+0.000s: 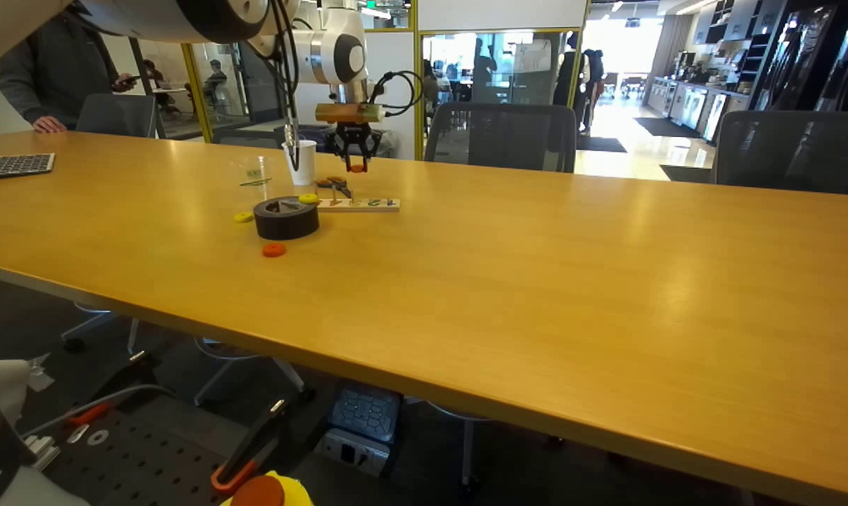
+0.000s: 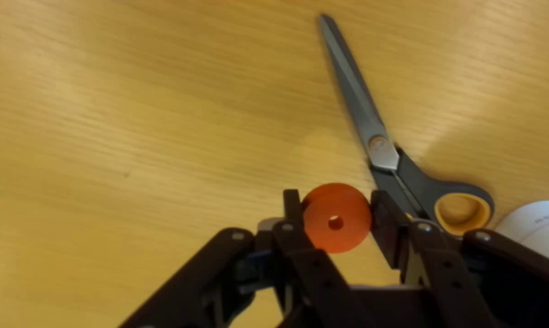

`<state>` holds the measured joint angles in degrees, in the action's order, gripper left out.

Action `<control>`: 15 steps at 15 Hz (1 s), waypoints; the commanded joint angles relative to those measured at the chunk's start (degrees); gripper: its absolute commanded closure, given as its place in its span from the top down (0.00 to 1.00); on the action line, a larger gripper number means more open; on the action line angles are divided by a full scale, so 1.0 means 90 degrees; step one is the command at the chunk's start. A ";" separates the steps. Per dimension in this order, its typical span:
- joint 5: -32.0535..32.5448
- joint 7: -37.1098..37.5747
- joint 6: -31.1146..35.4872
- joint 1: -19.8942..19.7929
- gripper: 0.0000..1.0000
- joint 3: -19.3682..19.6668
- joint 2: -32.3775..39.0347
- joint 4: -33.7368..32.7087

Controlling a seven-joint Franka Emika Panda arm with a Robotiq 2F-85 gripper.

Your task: Put three round orange blocks in the white cup, then put the two round yellow blocks in the clear cup and put the last round orange block in the white cup

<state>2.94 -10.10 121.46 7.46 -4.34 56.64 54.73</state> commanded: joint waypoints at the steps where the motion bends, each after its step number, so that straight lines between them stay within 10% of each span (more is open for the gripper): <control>1: 0.0143 0.0047 -0.0117 0.0307 0.18 0.0002 -0.0028 -0.0406; 15: 0.0285 -0.0097 -0.0036 0.1262 0.18 -0.0040 -0.0144 -0.0730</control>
<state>5.16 -10.21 121.71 17.97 -4.38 55.29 49.65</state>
